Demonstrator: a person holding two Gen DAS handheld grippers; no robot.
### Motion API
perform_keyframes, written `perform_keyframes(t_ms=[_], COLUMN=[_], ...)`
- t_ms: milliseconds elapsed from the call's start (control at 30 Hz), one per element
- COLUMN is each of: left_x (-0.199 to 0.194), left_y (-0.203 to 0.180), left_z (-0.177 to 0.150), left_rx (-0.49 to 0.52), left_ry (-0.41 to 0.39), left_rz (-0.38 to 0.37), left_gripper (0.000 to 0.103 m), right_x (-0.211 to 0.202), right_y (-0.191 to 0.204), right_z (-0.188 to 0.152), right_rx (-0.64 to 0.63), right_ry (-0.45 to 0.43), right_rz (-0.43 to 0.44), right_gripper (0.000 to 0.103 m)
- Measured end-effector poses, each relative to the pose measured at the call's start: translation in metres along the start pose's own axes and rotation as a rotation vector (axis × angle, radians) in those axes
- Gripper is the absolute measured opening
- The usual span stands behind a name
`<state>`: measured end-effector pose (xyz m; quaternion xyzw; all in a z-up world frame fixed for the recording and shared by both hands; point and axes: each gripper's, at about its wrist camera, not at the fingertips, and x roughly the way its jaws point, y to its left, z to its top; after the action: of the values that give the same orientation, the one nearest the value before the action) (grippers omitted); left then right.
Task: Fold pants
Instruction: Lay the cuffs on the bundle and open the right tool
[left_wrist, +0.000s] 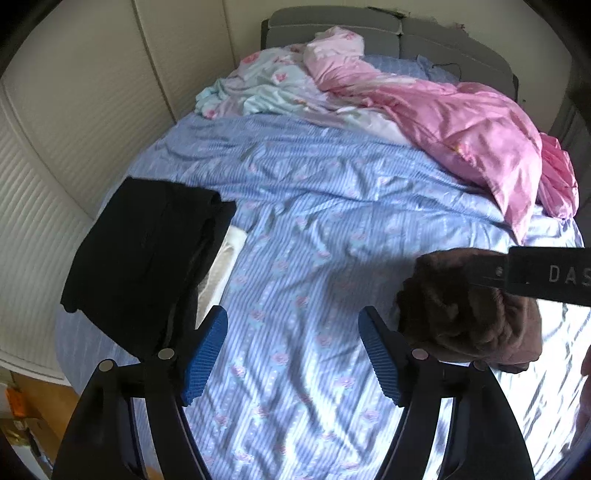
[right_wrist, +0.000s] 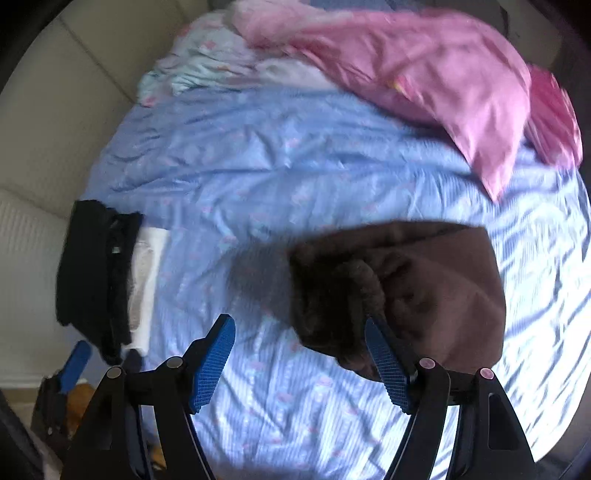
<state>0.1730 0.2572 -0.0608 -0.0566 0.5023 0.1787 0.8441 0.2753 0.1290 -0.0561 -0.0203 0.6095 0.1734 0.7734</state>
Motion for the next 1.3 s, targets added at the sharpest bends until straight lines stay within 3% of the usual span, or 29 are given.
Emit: perform_keyframes(t_ms=[133,267,433,700,833,967,1000,1100,1200,1300], left_x=[-0.016,-0.023,-0.017,0.028,0.059,0.082,0.088,0.101,0.084,0.053], left_y=[-0.013,-0.037,-0.078,-0.145,-0.164,-0.171,-0.172,-0.172,-0.171,-0.162], left_z=[0.003,0.004,0.011,0.024,0.025,0.020,0.018,0.012,0.012,0.026], left_rx=[0.038,0.086,0.135,0.155,0.133,0.099,0.077,0.028,0.069,0.112], left_ry=[-0.028,-0.043,-0.028,0.099,0.216,0.294,0.319,0.384,0.301,0.145], left_rz=[-0.031,-0.114,-0.239,-0.437,-0.472,-0.456,-0.473,-0.500,-0.496,-0.504], left_gripper=[0.073,0.073,0.073,0.072,0.067,0.066,0.062,0.026,0.023,0.023], right_x=[-0.030,-0.048,-0.040,-0.005,0.006,0.015,0.019,0.028,0.036,0.043], right_y=[-0.015,-0.072,-0.148,-0.232,-0.249,-0.255,-0.255,-0.253,-0.250,-0.246], right_z=[-0.006,-0.016,-0.027,-0.045,-0.049,-0.051,-0.051,-0.052,-0.055,-0.060], right_rx=[-0.035,0.024,0.161,0.327,0.330,0.311,0.300,0.268,0.245,0.226], right_ry=[-0.101,-0.182,-0.173,-0.130,-0.123,-0.112,-0.106,-0.086,-0.067,-0.049], right_rz=[-0.040,-0.033,-0.046,-0.030,-0.031,-0.022,-0.022,-0.019,-0.016,-0.002], right_gripper=[0.075,0.075,0.075,0.075,0.075,0.075,0.075,0.075,0.075,0.075])
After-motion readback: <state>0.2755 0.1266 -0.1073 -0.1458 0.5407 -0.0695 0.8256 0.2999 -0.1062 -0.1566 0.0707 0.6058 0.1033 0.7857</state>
